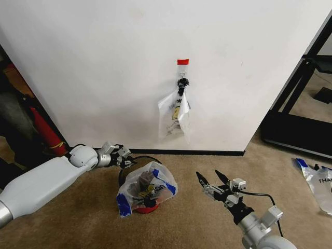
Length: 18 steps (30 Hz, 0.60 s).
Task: Pick up the garbage bag from the wall and place it over the trash bin.
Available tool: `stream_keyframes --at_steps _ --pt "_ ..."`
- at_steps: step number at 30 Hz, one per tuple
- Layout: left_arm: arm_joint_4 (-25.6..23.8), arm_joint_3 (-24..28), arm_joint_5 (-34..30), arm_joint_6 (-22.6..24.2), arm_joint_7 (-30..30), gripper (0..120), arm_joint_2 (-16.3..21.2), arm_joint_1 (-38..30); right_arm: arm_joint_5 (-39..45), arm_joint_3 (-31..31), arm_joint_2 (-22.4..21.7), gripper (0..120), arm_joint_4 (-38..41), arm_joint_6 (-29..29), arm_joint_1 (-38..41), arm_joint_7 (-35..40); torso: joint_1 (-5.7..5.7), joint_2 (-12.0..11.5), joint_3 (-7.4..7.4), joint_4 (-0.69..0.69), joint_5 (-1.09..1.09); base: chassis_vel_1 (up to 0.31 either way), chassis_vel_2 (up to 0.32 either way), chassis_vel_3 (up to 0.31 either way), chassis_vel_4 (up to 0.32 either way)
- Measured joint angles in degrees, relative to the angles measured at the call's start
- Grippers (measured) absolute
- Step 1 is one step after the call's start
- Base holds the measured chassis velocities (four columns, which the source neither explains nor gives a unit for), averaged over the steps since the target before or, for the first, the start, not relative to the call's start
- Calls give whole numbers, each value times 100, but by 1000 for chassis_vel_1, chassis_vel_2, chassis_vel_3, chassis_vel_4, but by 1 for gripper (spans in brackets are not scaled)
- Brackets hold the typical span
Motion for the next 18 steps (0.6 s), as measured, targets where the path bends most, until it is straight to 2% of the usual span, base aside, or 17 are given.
stream_keyframes --at_steps 10,14,18 --pt "-326 -221 -560 368 -285 6 104 221 -25 -68 30 100 -27 -1 31 39 0 1 0 0 -1 0 0 0 0" --pt "-615 -530 -1253 791 -657 5 201 401 -28 -99 47 100 -26 -2 40 71 0 0 1 0 -3 0 0 0 0" --pt "-748 -780 -1598 1013 -922 5 273 518 -28 -105 51 100 -14 -3 41 91 0 1 0 -1 -1 0 0 0 0"
